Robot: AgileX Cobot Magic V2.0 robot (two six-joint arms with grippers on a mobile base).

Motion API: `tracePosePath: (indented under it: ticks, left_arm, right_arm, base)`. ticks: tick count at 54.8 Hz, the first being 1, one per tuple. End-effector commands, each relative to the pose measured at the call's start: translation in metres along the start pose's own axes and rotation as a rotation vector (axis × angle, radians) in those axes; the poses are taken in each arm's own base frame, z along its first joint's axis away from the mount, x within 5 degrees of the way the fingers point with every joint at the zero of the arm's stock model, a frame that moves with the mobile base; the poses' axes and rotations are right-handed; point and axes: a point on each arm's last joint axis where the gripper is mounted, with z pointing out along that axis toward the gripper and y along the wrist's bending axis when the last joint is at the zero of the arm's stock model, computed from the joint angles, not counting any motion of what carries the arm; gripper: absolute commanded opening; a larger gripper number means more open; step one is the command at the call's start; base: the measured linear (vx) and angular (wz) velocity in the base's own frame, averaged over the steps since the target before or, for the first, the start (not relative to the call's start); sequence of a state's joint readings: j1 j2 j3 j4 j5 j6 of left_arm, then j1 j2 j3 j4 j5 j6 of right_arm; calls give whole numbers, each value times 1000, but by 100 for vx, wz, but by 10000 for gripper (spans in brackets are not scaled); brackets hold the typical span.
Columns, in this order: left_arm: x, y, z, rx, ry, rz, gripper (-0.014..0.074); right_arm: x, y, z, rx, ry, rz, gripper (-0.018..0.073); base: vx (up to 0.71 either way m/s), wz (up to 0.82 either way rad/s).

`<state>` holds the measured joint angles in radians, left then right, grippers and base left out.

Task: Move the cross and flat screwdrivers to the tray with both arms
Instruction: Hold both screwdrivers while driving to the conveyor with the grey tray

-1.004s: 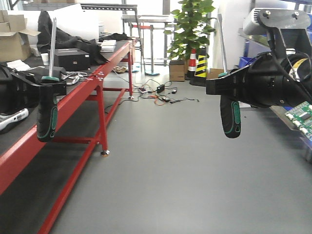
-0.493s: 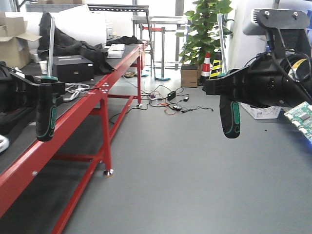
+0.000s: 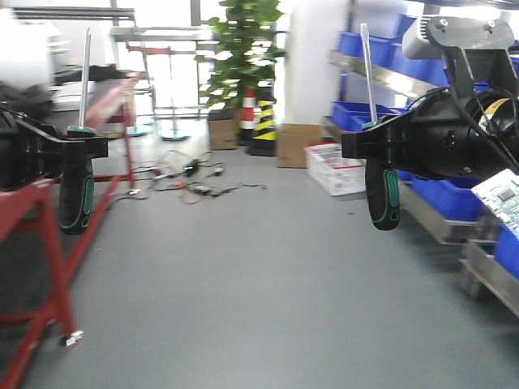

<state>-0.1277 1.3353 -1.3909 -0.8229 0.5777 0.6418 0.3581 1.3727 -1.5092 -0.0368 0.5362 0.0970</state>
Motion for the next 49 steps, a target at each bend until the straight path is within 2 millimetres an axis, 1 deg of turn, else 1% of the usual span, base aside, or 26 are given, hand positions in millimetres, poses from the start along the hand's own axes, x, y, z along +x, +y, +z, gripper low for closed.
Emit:
tracePosePath:
  ticks: [1,49]
  left_arm:
    - [-22,-9,-17,-3,-125,-19,4]
    - [-23,-8,-17,-6,-130,-19,4]
  right_arm:
    - [-26,1,-21,-9,-172,-4,-8]
    - [-26,1,-21,-9,-168,-4,-8]
  base:
    - [37,-79]
    - [35,-82]
